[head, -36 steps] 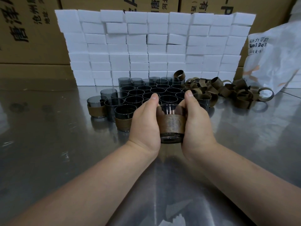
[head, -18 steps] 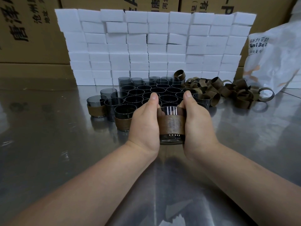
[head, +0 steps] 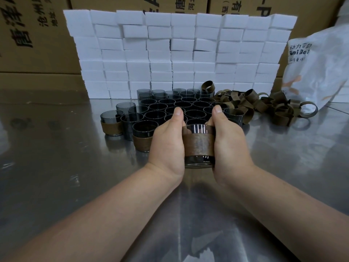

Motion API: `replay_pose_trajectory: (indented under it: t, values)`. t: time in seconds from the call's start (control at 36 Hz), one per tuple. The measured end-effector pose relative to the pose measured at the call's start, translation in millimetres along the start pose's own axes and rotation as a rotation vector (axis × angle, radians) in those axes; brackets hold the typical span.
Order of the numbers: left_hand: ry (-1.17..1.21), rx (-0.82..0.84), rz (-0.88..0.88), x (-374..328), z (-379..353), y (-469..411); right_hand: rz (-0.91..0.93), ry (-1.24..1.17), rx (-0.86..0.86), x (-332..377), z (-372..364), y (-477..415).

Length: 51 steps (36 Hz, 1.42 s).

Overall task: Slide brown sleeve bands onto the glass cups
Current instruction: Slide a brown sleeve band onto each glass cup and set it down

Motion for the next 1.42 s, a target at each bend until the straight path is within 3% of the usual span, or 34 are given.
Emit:
replay_pose_trajectory:
  t: [0.42,0.58,0.69,0.81,0.92,1.08,1.17,1.28,1.42]
  values:
    - [-0.012,-0.034,-0.049,-2.6,0.6,-1.1,0.026,-0.096,-0.002,-5.3,3.0,-4.8]
    - [-0.065,-0.037,-0.172,-7.1,2.0,-3.3,-0.011,-0.184,-0.103,-6.6,7.2,-18.6]
    - [-0.164,-0.062,-0.226,-12.2,5.0,-1.1,-0.027,-0.245,-0.316,1.8,28.6,-38.6]
    - [-0.218,-0.077,-0.216,-10.3,4.7,0.8,0.044,-0.054,-0.458,6.5,54.1,-52.1]
    - [-0.254,-0.096,-0.209,-10.5,5.8,0.3,0.174,0.254,-0.451,1.2,62.3,-56.9]
    - [-0.285,-0.106,-0.185,-9.6,6.5,0.2,0.309,0.479,-0.396,-14.4,60.7,-56.0]
    - [-0.305,-0.092,-0.168,-9.0,6.5,-0.2,0.281,0.439,-0.417,-9.4,64.4,-61.1]
    - [-0.326,-0.059,-0.118,-8.2,3.9,0.3,0.202,0.322,-0.605,2.6,87.3,-73.2]
    - [-0.364,-0.019,-0.114,-10.0,0.2,2.6,0.126,0.499,-0.755,-7.0,111.9,-81.1]
Point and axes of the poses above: each hand's wrist, its own y-axis away from the middle knuckle, its own z-axis out of the back of the hand, x = y × z, the point moved 3 cm from there along -y, towards the middle knuckle, and after that the axes turned 1 degree about z, right-handed, at the moved point
